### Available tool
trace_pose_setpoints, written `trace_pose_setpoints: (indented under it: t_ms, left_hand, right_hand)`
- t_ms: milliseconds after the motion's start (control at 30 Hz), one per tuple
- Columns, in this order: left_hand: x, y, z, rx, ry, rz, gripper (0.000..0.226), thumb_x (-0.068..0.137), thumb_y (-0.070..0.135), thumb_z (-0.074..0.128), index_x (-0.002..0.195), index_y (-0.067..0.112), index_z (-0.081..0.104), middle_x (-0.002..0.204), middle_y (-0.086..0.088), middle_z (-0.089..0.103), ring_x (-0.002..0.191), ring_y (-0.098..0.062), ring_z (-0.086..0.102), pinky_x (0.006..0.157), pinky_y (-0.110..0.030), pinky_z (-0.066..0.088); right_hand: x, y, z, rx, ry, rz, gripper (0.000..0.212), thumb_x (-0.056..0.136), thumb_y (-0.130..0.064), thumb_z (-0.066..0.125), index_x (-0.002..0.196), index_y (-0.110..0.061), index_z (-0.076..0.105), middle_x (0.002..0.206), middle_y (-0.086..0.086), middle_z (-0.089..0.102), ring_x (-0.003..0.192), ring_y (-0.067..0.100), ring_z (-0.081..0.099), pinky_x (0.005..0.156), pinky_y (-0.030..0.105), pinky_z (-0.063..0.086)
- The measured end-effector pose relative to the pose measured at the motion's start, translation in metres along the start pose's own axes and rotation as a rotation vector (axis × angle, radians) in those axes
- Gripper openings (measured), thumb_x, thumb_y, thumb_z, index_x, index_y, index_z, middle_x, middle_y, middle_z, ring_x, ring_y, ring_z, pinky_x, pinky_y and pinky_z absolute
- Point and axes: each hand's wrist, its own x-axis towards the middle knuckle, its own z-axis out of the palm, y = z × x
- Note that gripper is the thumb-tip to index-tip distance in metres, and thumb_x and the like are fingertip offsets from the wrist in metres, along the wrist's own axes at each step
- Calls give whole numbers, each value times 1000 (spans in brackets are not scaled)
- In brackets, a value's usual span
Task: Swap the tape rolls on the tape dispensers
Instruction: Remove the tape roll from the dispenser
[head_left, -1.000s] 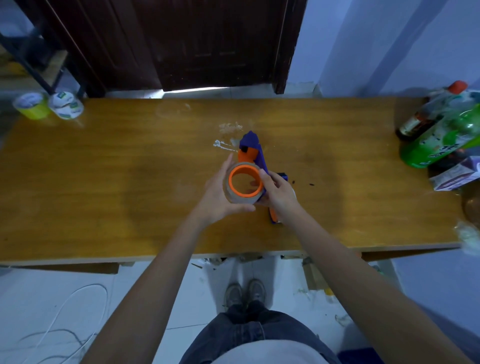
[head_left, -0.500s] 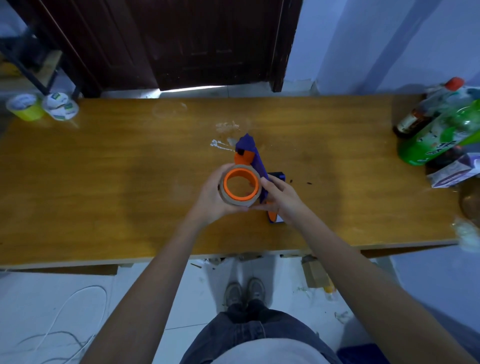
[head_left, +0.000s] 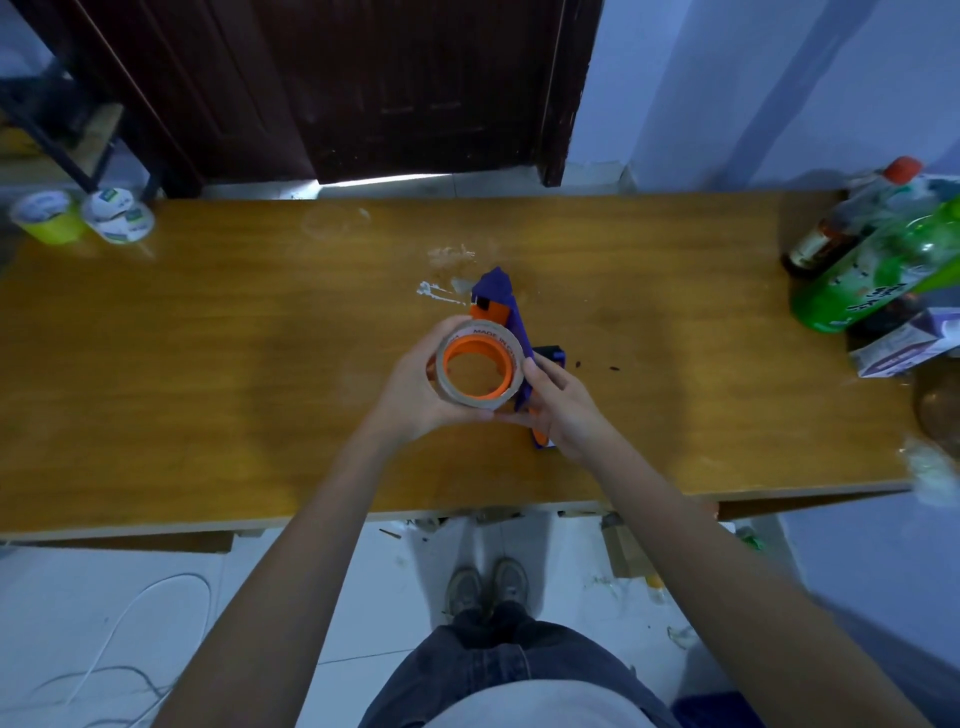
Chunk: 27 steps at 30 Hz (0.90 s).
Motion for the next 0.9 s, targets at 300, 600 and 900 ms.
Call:
trace_pose_setpoints:
  t_ms: [300,600,900]
  left_hand:
    - [-6,13,-13,-19,-61,42,99,50,30,91,135,25,40,125,25,51,120,5,49,101,-18,41]
    - [-8,29,-7,-194,6,35,96,47,29,90,131,31,43,121,26,57,117,4,52,95,-16,44]
    - [-10,27,-14,-648,507,-270,77,55,30,82,122,36,46,117,11,60,105,-14,63,77,-35,58]
  right_hand:
    - [-10,0,6,61,-73,-38,28,89,-25,54,117,-31,52,130,7,56,112,22,61,78,41,59]
    - [-5,2,3,90,-38,39,44,97,-25,48,137,-9,45,130,15,58,114,32,60,76,46,57]
    - [-11,0,18,248,91,33,28,100,-25,35,110,-11,57,108,11,60,92,24,61,59,37,61]
